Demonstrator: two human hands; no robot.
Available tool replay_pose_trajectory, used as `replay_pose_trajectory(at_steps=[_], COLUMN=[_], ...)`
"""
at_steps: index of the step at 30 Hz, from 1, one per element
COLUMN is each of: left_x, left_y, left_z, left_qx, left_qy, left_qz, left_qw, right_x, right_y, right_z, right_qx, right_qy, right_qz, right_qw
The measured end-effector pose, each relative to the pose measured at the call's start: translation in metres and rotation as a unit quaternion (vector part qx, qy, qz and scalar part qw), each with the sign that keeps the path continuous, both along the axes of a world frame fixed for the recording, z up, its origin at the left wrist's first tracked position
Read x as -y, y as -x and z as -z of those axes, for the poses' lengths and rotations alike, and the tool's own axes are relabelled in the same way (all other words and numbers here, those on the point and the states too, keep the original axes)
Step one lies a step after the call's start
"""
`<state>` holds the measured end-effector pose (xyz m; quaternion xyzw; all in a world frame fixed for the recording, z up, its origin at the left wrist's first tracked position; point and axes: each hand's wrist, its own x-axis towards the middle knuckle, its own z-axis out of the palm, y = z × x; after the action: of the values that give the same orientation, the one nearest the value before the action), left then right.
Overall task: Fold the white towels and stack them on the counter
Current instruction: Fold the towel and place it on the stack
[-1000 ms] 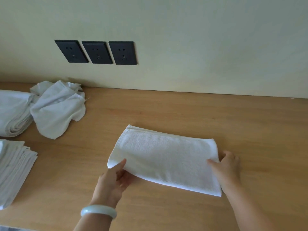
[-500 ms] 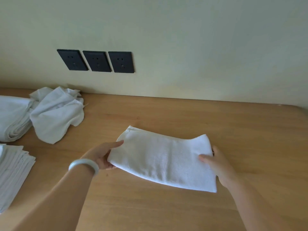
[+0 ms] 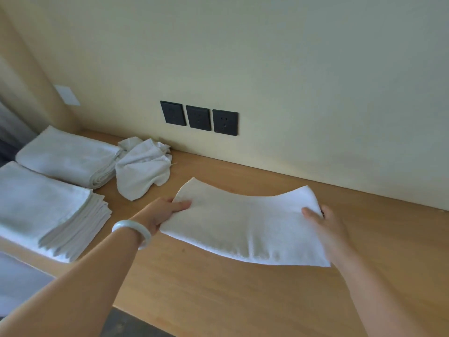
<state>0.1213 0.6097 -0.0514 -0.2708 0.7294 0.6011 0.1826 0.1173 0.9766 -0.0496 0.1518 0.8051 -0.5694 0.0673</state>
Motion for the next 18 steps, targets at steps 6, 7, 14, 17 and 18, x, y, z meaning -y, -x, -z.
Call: replay_pose_trajectory(at_steps=[6,7,14,17,18], left_x=[0.063,0.076,0.206,0.288,0.319], left_y=[-0.037,-0.042,-0.069,-0.077,-0.078], left_z=[-0.032,-0.035,-0.045,-0.047,-0.049], left_qx=[-0.049,-0.052,-0.079,-0.074,-0.07], left_qy=[-0.003,-0.001,-0.018,-0.022,-0.023], left_qz=[-0.051,-0.057,-0.061,-0.05,-0.046], left_qw=[0.998,0.997,0.995,0.996,0.996], right_x=[0.067,0.082,0.208,0.286,0.314], right_y=[0.009,0.009,0.004,-0.004,-0.007], right_z=[-0.028,-0.031,-0.018,-0.006,-0.002], right_qx=[-0.025,-0.029,-0.007,0.018,0.023], right_qy=[0.011,0.013,0.044,0.073,0.084], right_qz=[-0.06,-0.064,-0.06,-0.05,-0.049], right_qw=[0.998,0.997,0.997,0.996,0.995])
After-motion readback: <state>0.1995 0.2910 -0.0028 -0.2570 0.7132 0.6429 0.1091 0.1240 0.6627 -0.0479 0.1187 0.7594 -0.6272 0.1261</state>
